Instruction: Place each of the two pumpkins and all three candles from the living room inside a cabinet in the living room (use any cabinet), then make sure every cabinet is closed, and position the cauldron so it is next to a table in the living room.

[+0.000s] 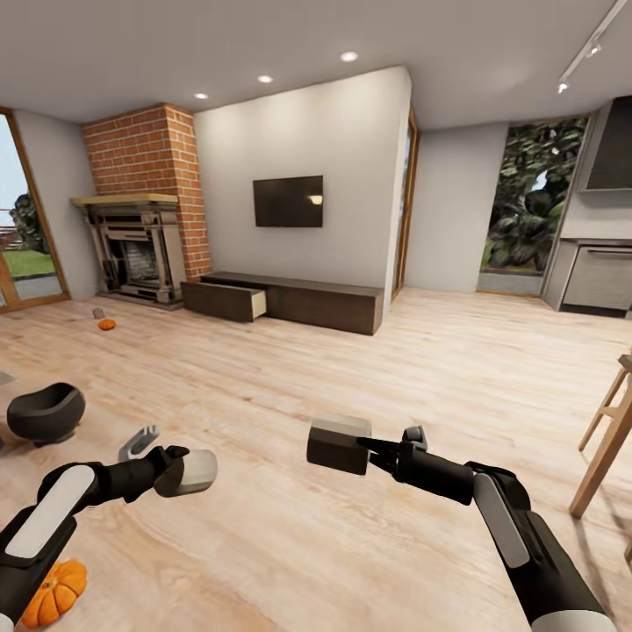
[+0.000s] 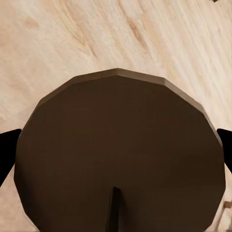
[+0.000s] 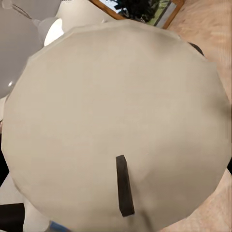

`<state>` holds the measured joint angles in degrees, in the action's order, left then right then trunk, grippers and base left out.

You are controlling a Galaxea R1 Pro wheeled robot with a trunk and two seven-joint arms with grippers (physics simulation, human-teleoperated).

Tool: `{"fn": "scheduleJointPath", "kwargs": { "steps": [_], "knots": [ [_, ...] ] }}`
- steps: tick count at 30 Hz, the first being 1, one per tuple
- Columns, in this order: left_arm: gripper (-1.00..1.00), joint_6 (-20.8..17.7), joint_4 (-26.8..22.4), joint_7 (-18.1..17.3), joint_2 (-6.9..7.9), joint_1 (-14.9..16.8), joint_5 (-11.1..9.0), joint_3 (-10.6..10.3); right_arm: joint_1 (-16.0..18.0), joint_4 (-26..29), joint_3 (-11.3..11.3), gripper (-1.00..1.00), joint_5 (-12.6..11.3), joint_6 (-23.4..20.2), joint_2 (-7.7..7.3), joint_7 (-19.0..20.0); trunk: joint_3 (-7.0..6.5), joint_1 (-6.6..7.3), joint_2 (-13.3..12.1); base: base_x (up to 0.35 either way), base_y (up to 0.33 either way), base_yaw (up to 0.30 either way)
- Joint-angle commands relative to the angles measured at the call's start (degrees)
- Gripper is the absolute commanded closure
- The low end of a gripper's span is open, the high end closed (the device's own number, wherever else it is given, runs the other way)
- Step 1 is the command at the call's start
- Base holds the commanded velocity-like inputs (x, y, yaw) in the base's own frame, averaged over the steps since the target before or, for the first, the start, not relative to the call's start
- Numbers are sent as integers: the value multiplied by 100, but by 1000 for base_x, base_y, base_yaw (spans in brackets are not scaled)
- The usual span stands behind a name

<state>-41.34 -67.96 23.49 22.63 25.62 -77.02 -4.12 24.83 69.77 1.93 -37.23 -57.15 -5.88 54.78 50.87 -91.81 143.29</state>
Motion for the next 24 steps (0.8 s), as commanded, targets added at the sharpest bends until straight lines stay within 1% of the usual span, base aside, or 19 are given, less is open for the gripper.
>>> {"fn": "scheduleJointPath", "kwargs": {
  "steps": [1, 24],
  "knots": [
    [100, 11, -7, 51, 5, 5, -77, -10, 4, 2, 8, 100, -38, -42, 6, 28, 6, -2, 3, 341, -2, 0],
    [100, 11, -7, 51, 5, 5, -73, -10, 4, -68, 9, 100, -38, -42, 8, 12, 6, -2, 3, 341, 0, 0]
  ]
}}
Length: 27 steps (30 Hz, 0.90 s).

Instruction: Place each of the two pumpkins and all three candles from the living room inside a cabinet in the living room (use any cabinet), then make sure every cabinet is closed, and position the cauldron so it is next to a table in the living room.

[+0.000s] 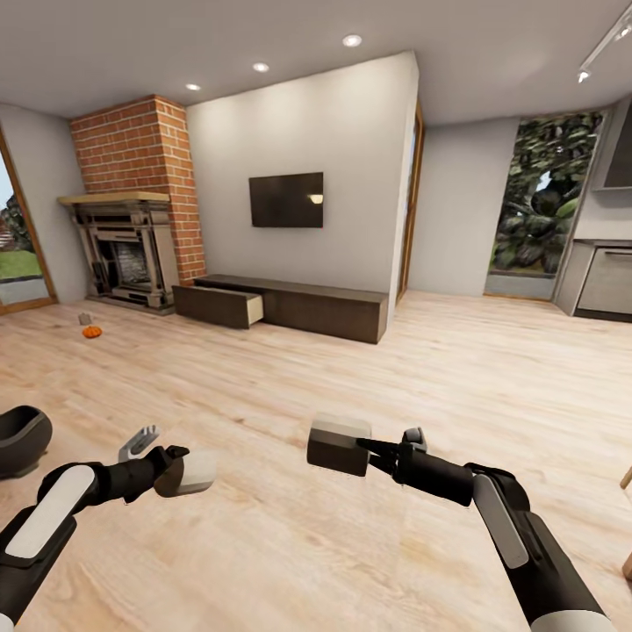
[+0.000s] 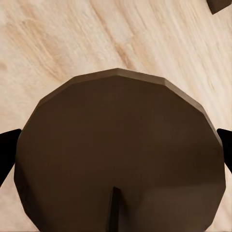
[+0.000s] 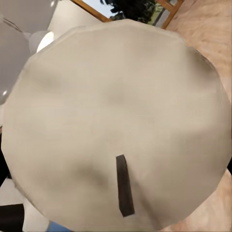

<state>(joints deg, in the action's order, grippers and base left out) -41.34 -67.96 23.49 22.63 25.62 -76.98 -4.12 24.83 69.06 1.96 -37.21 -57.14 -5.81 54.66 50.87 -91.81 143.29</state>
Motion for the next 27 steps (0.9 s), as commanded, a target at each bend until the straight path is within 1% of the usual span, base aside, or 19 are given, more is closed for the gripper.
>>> {"fn": "scheduleJointPath", "kwargs": {
  "steps": [1, 10, 19, 23, 27],
  "knots": [
    [100, 12, -7, 51, 5, 5, -78, -10, 4, 5, 6, 100, -40, -43, 1, 11, 6, -2, 3, 341, 0, 0],
    [100, 12, -7, 51, 5, 5, -72, -38, 4, 2, 6, 100, -40, -46, 1, -14, 7, -2, 3, 341, 0, -1],
    [100, 12, -15, 51, -2, 5, -72, -72, 4, -53, 21, 100, -52, -46, -1, 16, 32, -2, 3, 341, 0, -57],
    [100, 12, -16, 51, 1, 5, -72, -87, 4, -140, 234, 100, -44, -44, 17, 17, 33, -2, 3, 341, -8, -3],
    [100, 12, -15, 51, 1, 5, -72, -88, 4, -160, 290, 100, -44, -43, 25, 7, 35, -2, 3, 341, -65, -18]
  ]
}}
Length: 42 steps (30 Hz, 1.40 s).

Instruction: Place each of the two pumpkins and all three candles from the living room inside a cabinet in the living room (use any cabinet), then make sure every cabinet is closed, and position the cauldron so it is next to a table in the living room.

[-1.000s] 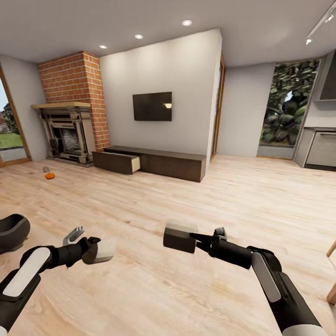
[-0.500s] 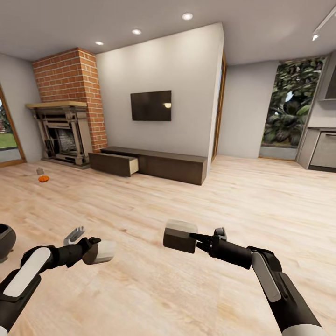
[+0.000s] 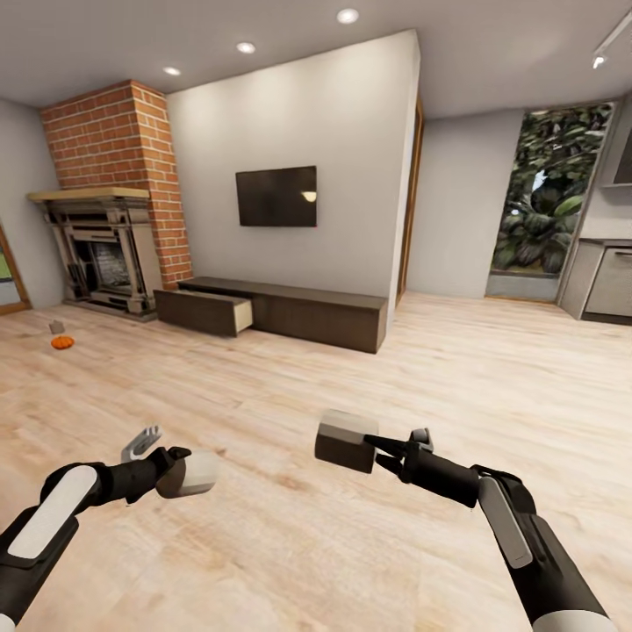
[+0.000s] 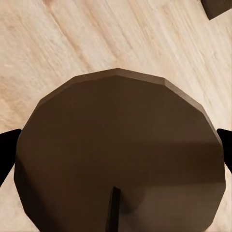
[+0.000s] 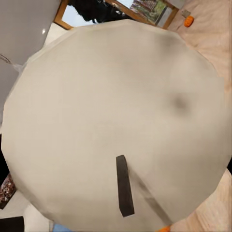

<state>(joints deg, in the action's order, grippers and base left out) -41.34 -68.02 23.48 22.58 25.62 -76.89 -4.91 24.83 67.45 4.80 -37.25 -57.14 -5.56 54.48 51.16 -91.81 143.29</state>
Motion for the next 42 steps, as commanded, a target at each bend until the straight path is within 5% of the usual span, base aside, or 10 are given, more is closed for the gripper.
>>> {"fn": "scheduleJointPath", "kwargs": {
  "steps": [1, 23, 42],
  "knots": [
    [100, 12, -9, 52, 6, 5, -80, -9, 4, -1, 11, 100, -40, -43, 1, 21, 9, -2, 3, 341, -86, -79],
    [100, 19, -9, 52, 0, 5, -80, -45, 4, -127, 28, 100, -46, -43, -9, 2, 38, -2, 3, 339, -117, -45],
    [100, 15, -9, 52, 0, 5, -80, -53, 4, -127, 25, 100, -37, -43, 2, -23, 38, -2, 3, 342, -2, 105]
  ]
}}
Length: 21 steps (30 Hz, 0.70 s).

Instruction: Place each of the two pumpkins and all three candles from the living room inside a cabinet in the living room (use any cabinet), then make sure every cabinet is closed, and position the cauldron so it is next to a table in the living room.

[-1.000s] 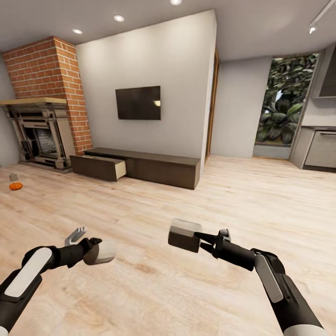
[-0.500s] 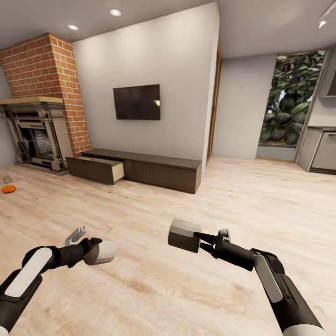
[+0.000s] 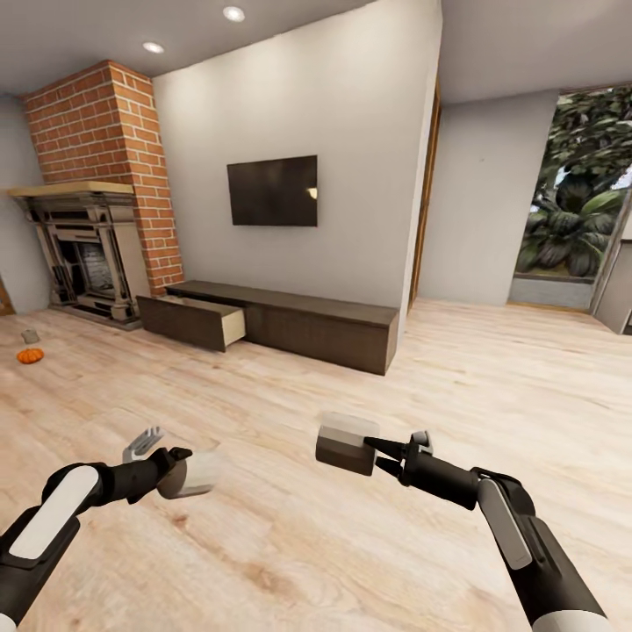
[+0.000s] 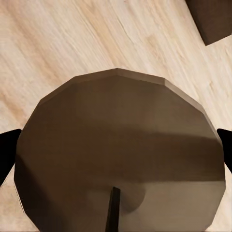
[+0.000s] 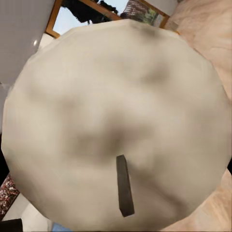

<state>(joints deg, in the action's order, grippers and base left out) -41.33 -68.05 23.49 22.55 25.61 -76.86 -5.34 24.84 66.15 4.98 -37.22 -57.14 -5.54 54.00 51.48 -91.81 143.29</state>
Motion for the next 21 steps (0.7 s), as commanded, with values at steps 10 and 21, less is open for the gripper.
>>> {"fn": "scheduleJointPath", "kwargs": {
  "steps": [10, 21],
  "knots": [
    [100, 18, -6, 50, 4, 6, -84, -11, 3, 3, 8, 100, -40, -43, -17, 25, 6, -2, 3, 342, 0, 65],
    [100, 20, -6, 54, -11, 6, -84, -67, 3, -1, 11, 100, -40, -43, -17, 20, 6, -2, 3, 342, 0, 259]
  ]
}}
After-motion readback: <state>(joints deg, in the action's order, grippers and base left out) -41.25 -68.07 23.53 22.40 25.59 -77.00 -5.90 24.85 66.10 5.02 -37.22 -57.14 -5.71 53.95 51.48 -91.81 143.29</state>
